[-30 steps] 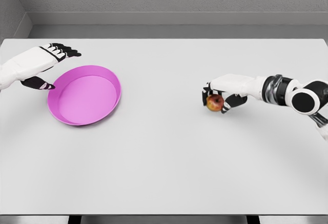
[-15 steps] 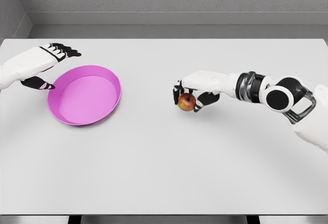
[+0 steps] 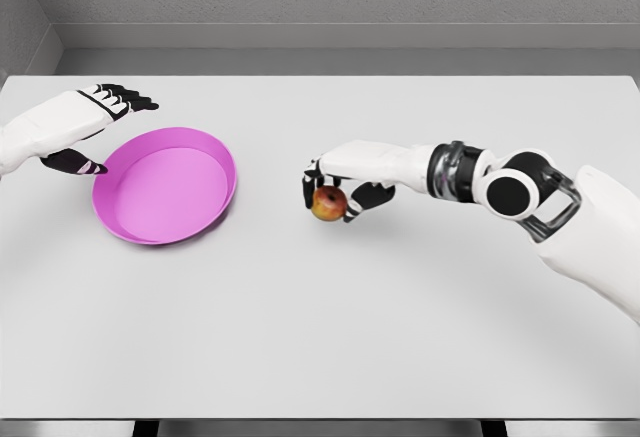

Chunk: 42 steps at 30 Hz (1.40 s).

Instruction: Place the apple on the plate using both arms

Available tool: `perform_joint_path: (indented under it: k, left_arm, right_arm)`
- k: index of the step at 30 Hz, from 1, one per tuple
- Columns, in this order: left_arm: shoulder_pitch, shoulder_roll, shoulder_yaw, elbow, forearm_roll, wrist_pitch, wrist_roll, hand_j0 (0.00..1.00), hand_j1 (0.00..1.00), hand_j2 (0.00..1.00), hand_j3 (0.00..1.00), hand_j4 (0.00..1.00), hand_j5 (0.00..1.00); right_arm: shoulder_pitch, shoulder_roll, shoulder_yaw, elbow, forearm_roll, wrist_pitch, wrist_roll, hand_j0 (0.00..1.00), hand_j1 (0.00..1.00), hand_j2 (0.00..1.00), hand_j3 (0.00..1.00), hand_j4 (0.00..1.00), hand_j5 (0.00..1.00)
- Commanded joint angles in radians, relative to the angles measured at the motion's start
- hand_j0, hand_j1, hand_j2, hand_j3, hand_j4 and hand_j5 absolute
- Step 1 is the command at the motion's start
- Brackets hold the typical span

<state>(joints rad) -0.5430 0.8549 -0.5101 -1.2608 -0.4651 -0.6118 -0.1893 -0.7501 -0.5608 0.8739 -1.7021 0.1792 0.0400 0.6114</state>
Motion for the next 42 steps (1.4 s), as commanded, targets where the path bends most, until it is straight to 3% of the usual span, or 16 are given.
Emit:
perform_joint_path:
  k: [1, 3, 4, 5, 11, 13, 17, 19, 22, 25, 27, 31, 38, 42]
  left_arm:
    - [0.000, 0.001, 0.001, 0.000, 0.006, 0.001, 0.001, 1.00, 1.00, 1.00, 1.00, 1.00, 1.00]
    - [0.000, 0.001, 0.001, 0.000, 0.006, 0.001, 0.001, 1.00, 1.00, 1.00, 1.00, 1.00, 1.00]
    - [0.000, 0.001, 0.001, 0.000, 0.006, 0.001, 0.001, 1.00, 1.00, 1.00, 1.00, 1.00, 1.00]
    - [0.000, 0.001, 0.001, 0.000, 0.006, 0.001, 0.001, 1.00, 1.00, 1.00, 1.00, 1.00, 1.00]
    - [0.000, 0.001, 0.001, -0.003, 0.008, 0.001, 0.001, 1.00, 1.00, 1.00, 1.00, 1.00, 1.00]
    - [0.000, 0.003, 0.001, -0.005, 0.008, 0.001, 0.001, 1.00, 1.00, 1.00, 1.00, 1.00, 1.00]
    - [0.005, 0.003, 0.001, -0.025, 0.010, 0.001, 0.001, 1.00, 1.00, 1.00, 1.00, 1.00, 1.00]
    - [0.014, 0.004, -0.008, -0.066, 0.010, 0.001, 0.001, 1.00, 1.00, 1.00, 1.00, 1.00, 1.00]
    - [0.008, 0.001, -0.018, -0.140, -0.007, 0.001, -0.050, 1.00, 1.00, 1.00, 1.00, 1.00, 1.00]
    - [0.005, -0.008, -0.068, -0.258, -0.001, 0.001, -0.048, 1.00, 1.00, 1.00, 1.00, 1.00, 1.00]
    - [0.002, -0.013, -0.119, -0.342, -0.001, 0.001, -0.048, 1.00, 1.00, 1.00, 1.00, 1.00, 1.00]
    - [-0.009, -0.025, -0.156, -0.425, 0.003, 0.001, -0.050, 1.00, 1.00, 1.00, 1.00, 1.00, 1.00]
    - [-0.127, -0.128, -0.344, -0.428, -0.009, 0.001, -0.079, 1.00, 1.00, 1.00, 1.00, 1.00, 1.00]
    - [-0.147, -0.152, -0.364, -0.428, -0.062, 0.001, -0.095, 1.00, 1.00, 1.00, 1.00, 1.00, 1.00]
  right_arm:
    - [0.000, 0.009, 0.002, 0.001, -0.001, 0.000, -0.001, 0.45, 0.45, 0.45, 0.45, 0.45, 0.45]
    - [0.000, 0.009, 0.002, 0.001, -0.001, 0.000, -0.001, 0.49, 0.49, 0.49, 0.49, 0.49, 0.49]
    - [0.000, 0.009, 0.002, -0.001, -0.001, 0.029, -0.001, 0.94, 0.94, 0.94, 0.94, 0.94, 0.94]
    - [0.000, 0.009, 0.002, -0.004, -0.001, 0.060, -0.001, 1.00, 1.00, 1.00, 1.00, 1.00, 1.00]
    - [0.000, 0.006, -0.001, -0.005, -0.001, 0.063, -0.001, 1.00, 1.00, 1.00, 1.00, 1.00, 1.00]
    - [-0.032, -0.013, -0.012, -0.007, -0.001, 0.055, -0.001, 1.00, 1.00, 1.00, 1.00, 1.00, 1.00]
    - [-0.022, -0.169, -0.179, -0.008, -0.004, 0.005, -0.001, 1.00, 1.00, 1.00, 1.00, 1.00, 1.00]
    - [-0.003, -0.244, -0.263, -0.004, -0.006, -0.072, -0.001, 1.00, 1.00, 1.00, 1.00, 1.00, 1.00]
    - [0.106, -0.333, -0.432, 0.004, -0.009, -0.187, -0.001, 1.00, 1.00, 1.00, 1.00, 1.00, 1.00]
    - [0.206, -0.343, -0.543, 0.015, -0.009, -0.290, -0.001, 1.00, 1.00, 1.00, 1.00, 1.00, 1.00]
    - [0.213, -0.343, -0.543, 0.021, -0.009, -0.296, -0.001, 1.00, 1.00, 1.00, 1.00, 1.00, 1.00]
    - [0.245, -0.338, -0.529, 0.010, -0.009, -0.296, -0.001, 1.00, 1.00, 1.00, 1.00, 1.00, 1.00]
    - [0.262, -0.344, -0.515, 0.010, -0.012, -0.282, -0.001, 1.00, 1.00, 1.00, 1.00, 1.00, 1.00]
    - [0.268, -0.346, -0.515, 0.010, -0.012, -0.282, -0.001, 1.00, 1.00, 1.00, 1.00, 1.00, 1.00]
